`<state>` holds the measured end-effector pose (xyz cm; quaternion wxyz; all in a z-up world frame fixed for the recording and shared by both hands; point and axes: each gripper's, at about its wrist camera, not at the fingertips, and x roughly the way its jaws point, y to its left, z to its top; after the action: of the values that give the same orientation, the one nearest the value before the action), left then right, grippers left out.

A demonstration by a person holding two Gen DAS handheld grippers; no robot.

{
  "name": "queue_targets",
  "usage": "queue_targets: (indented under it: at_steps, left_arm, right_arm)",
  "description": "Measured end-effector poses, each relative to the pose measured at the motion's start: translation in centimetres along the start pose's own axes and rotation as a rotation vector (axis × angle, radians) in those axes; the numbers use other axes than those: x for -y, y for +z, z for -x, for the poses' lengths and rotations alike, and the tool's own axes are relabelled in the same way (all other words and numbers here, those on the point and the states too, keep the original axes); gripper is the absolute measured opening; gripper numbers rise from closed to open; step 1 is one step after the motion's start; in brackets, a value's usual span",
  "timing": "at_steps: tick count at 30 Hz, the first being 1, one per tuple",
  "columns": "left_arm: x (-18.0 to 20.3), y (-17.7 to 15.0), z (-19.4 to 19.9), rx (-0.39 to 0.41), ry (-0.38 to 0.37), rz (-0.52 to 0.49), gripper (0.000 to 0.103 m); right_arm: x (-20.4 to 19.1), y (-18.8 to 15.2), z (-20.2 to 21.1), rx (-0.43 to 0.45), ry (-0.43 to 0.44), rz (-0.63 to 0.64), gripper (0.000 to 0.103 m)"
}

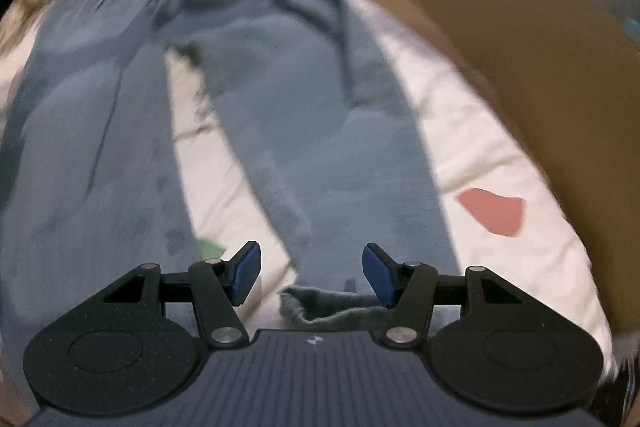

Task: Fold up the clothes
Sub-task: 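Grasp the jeans leg hem with the right gripper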

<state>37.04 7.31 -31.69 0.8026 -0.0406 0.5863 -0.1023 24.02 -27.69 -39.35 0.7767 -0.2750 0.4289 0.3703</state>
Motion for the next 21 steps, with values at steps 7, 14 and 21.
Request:
queue_targets:
  at_steps: [7, 14, 21]
  left_arm:
    - [-1.7, 0.2, 0.8, 0.013, 0.005, 0.023, 0.062]
    - [-2.3, 0.3, 0.4, 0.004, 0.022, 0.045, 0.062]
    - [-1.4, 0.0, -0.1, -0.006, 0.024, 0.023, 0.062]
  right_arm:
    - [0.2, -0.9, -1.2, -0.109, 0.014, 0.119, 0.050]
    - [-0.6, -2.0, -1.2, -0.166, -0.009, 0.180, 0.049]
    - [-1.1, -2.9, -1.2, -0.176, -0.044, 0.234, 0.049]
